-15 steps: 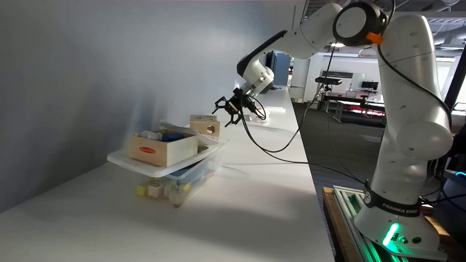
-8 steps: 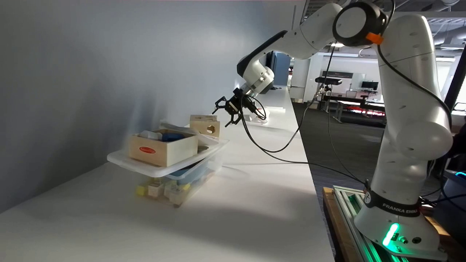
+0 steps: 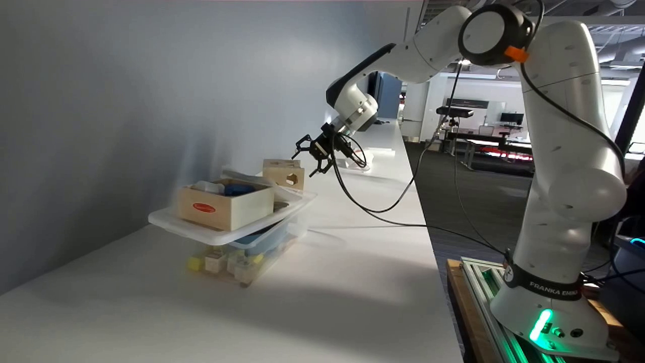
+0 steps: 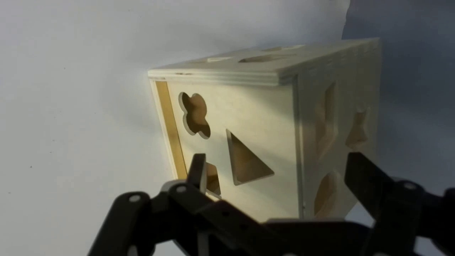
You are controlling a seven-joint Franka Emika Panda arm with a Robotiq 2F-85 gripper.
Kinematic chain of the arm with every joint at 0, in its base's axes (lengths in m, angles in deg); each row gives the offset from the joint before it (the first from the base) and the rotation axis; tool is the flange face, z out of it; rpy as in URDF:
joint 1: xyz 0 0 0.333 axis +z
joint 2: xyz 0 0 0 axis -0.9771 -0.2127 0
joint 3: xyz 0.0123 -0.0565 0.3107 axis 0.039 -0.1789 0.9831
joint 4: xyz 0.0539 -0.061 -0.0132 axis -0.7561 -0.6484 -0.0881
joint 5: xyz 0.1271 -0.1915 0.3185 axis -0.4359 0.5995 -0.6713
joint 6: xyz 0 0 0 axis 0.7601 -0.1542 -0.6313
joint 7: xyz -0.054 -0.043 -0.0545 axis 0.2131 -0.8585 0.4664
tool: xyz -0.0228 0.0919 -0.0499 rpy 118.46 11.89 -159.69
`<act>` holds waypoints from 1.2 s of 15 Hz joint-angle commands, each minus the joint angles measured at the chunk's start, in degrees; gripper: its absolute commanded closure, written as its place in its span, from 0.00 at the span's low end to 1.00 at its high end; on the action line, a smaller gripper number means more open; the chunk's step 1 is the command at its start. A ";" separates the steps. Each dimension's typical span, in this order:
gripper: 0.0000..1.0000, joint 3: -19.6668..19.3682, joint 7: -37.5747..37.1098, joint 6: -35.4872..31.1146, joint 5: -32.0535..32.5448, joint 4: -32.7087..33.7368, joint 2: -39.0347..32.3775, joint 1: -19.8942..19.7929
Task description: Remove the lid of the shape sorter, put it on top of the shape sorter and put the green block on the lunchbox
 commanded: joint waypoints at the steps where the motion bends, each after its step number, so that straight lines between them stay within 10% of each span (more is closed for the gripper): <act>1: 0.00 0.61 2.26 0.46 -3.25 2.65 -1.88 -0.74; 18: 0.00 1.47 3.30 2.24 -5.74 7.36 -3.54 -1.04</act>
